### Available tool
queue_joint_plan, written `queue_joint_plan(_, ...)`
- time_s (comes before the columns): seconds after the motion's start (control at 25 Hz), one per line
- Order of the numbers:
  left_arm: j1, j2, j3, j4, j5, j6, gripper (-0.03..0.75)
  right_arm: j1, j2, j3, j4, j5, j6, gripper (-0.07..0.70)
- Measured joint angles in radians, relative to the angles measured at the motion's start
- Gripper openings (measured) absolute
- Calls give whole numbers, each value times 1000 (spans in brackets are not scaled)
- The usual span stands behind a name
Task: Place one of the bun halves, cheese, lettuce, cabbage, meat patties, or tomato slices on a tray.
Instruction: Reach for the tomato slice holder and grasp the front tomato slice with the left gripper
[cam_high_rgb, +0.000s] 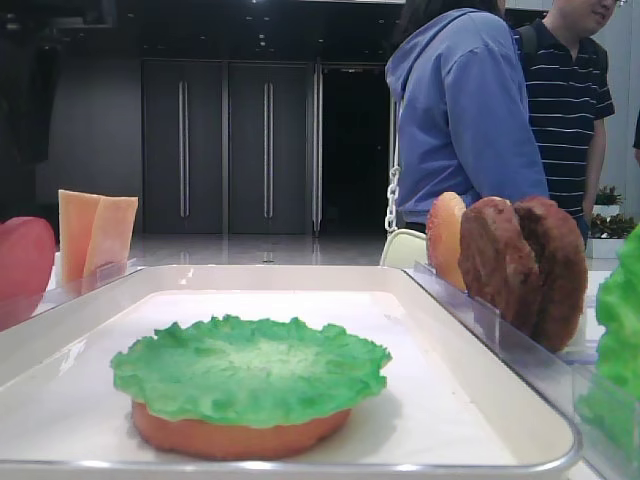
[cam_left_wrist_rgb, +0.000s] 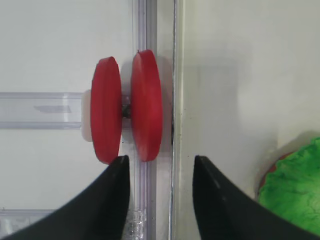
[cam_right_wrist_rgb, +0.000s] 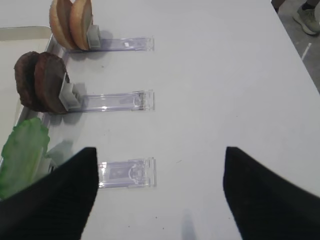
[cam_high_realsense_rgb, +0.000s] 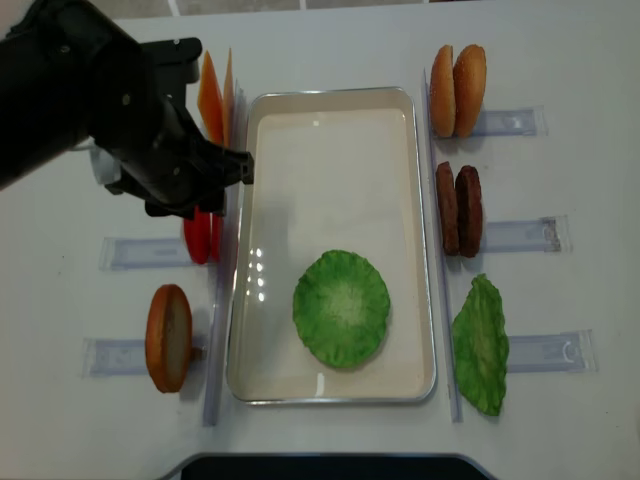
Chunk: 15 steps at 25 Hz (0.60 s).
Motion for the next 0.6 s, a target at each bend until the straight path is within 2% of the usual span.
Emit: queue_joint_plan(0.6,0,156,-94,17,4,-8,324,0,0,0,0,0,0,524)
